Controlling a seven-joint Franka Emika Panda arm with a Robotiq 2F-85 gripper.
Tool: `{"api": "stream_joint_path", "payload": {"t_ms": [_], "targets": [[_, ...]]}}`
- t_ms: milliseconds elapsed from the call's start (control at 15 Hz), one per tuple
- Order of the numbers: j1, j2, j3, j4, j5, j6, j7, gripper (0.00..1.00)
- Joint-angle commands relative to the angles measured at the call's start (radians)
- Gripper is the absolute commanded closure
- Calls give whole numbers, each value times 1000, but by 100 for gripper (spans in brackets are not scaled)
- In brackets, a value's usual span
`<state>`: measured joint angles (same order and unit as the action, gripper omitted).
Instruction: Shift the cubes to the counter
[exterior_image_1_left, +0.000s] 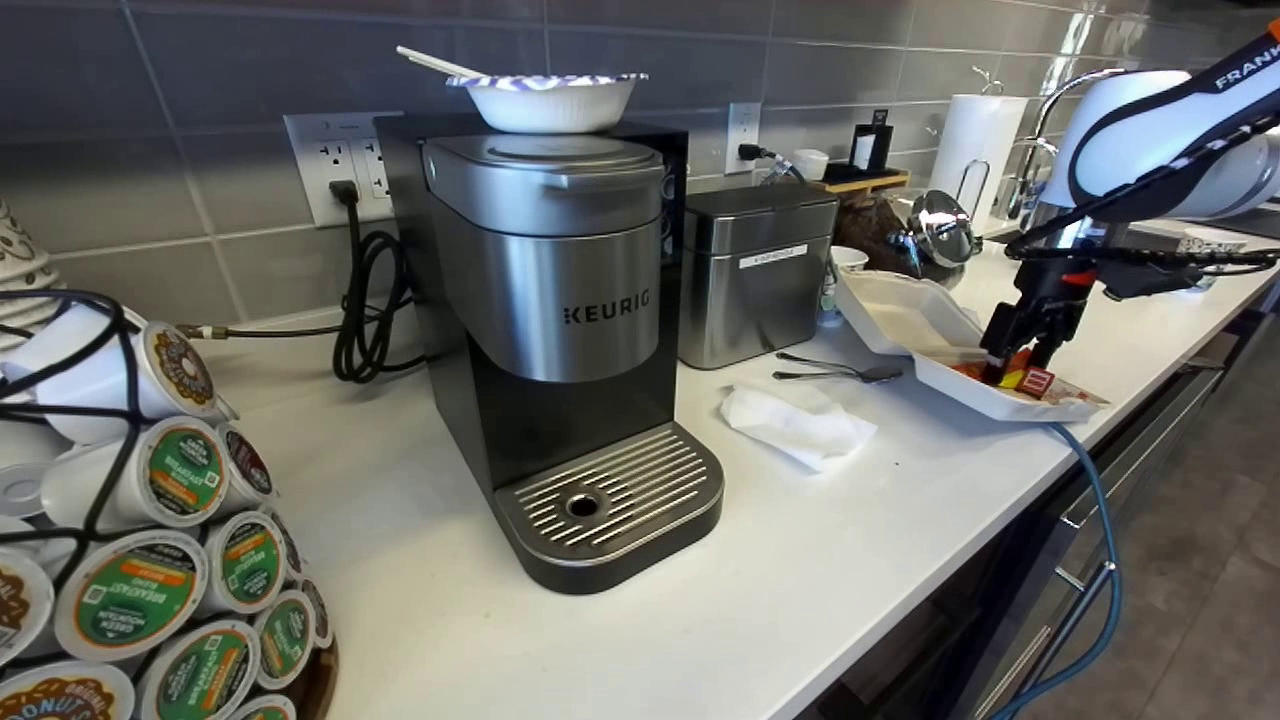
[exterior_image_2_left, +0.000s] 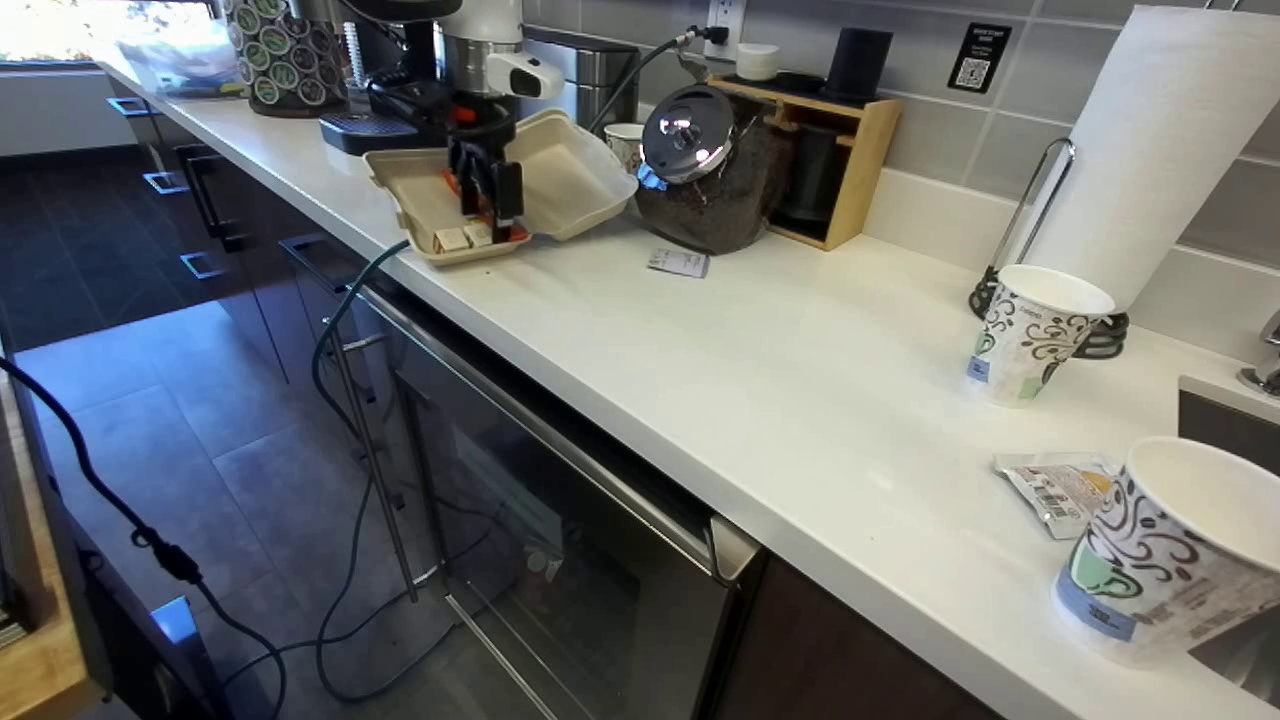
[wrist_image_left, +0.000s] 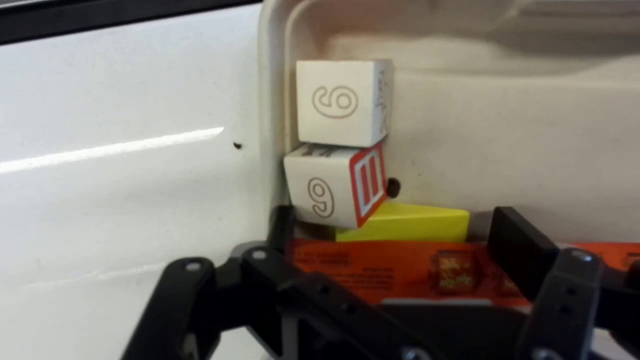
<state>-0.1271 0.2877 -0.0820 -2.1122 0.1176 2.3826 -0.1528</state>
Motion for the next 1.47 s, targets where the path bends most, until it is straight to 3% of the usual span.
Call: {"api": "stream_joint_path", "payload": {"t_ms": [0,267,467,867,933,1000,1067,1400], "targets": [[-13,11,10,3,34,5,19,3],[-13,-8,14,-10,42,-13,30,0],[-25,-38,33,-23,82,-77,-47,0],[-13,-63,15,-33,29,-168,-50,1],[-14,-61,16,-32,34,-175,-57,14],[-15,-59,17,-31,38,-174,-67,16],[-14,-55,17,-30,37,-161,-71,31],[-15,-39,12,-24,28,-130,-75,71]]}}
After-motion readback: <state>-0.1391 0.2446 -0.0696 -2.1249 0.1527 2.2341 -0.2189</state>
